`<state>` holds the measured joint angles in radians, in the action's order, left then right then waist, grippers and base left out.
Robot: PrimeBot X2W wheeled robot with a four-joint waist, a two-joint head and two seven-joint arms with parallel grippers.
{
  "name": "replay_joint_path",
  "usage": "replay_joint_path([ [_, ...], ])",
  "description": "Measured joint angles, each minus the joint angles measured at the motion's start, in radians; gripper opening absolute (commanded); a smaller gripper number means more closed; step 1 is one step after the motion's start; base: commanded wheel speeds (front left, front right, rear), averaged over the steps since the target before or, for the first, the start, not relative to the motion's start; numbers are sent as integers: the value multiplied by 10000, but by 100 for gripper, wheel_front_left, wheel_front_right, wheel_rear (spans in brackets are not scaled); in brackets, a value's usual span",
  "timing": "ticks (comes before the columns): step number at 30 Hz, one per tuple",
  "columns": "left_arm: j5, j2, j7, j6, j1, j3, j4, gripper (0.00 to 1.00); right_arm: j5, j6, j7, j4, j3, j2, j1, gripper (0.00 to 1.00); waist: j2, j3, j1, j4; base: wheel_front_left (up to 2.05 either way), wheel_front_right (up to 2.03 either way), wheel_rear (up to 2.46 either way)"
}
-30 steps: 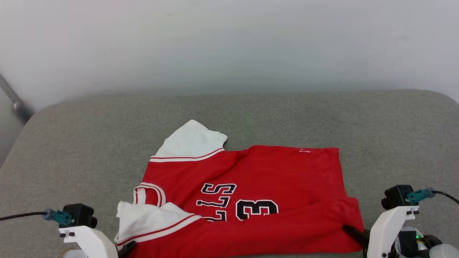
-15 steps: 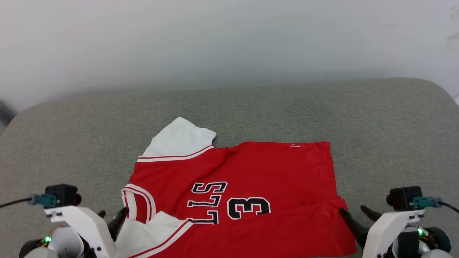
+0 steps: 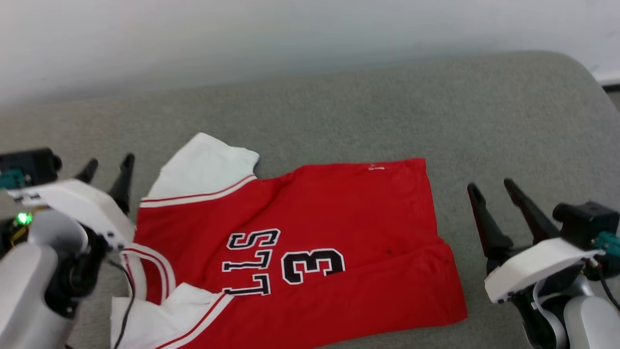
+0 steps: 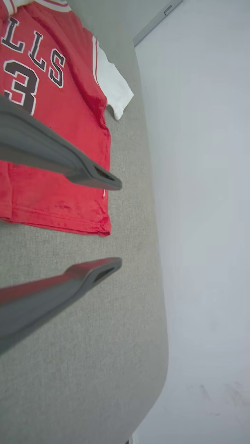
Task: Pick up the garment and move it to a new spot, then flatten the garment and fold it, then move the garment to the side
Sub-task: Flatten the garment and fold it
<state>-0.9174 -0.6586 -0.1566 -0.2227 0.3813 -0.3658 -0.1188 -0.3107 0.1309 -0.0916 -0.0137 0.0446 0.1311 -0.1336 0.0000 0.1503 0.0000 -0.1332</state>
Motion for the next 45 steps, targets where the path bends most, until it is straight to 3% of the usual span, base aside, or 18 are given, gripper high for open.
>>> replay_joint_path([
  [7,142,-295,-681,500,2020,2,-681,100,132,0,382,499,119,-217,-633,100,0,1272,1,-591,0,0,0],
  [16,-165,-920,-3935,1799,4271,-961,-2186,100,117,0,472,395,157,-483,-743,100,0,2441,2,-1552,0,0,0],
  [21,-291,-1348,-5785,1873,4877,-1377,-2846,100,-19,0,587,232,270,-610,-825,100,0,2813,1,-2024,0,0,0],
  [30,-535,-1793,-7693,1302,5404,-1507,-3181,100,-255,0,826,58,466,-702,-928,100,0,3420,0,-2475,0,0,0],
  [31,-648,-1787,-7885,1187,5442,-1482,-3183,88,-286,0,869,40,495,-713,-943,100,0,3485,0,-2513,0,0,0],
  [32,-709,-1799,-7984,1083,5458,-1461,-3179,53,-309,0,899,36,506,-719,-962,100,0,3542,0,-2545,0,0,0],
  [33,-769,-1795,-8069,984,5457,-1413,-3181,36,-328,0,911,36,510,-721,-1003,100,0,3588,-1,-2576,0,0,0],
  [34,-888,-1795,-8140,890,5457,-1356,-3179,7,-341,0,909,38,506,-721,-1072,100,0,3629,-1,-2599,0,0,0],
  [35,-922,-1801,-8170,840,5456,-1321,-3156,0,-349,0,909,56,510,-721,-1144,100,0,3663,-1,-2613,0,0,0],
  [40,-976,-1582,-7929,763,5410,-1289,-3049,0,-600,0,414,90,600,-594,-1535,100,-1,3667,-1,-2495,0,0,0],
  [45,-966,-1164,-7457,861,5452,-1304,-3076,0,-1085,0,-1151,-188,560,-125,-2266,100,0,3551,0,-2113,0,0,0],
])
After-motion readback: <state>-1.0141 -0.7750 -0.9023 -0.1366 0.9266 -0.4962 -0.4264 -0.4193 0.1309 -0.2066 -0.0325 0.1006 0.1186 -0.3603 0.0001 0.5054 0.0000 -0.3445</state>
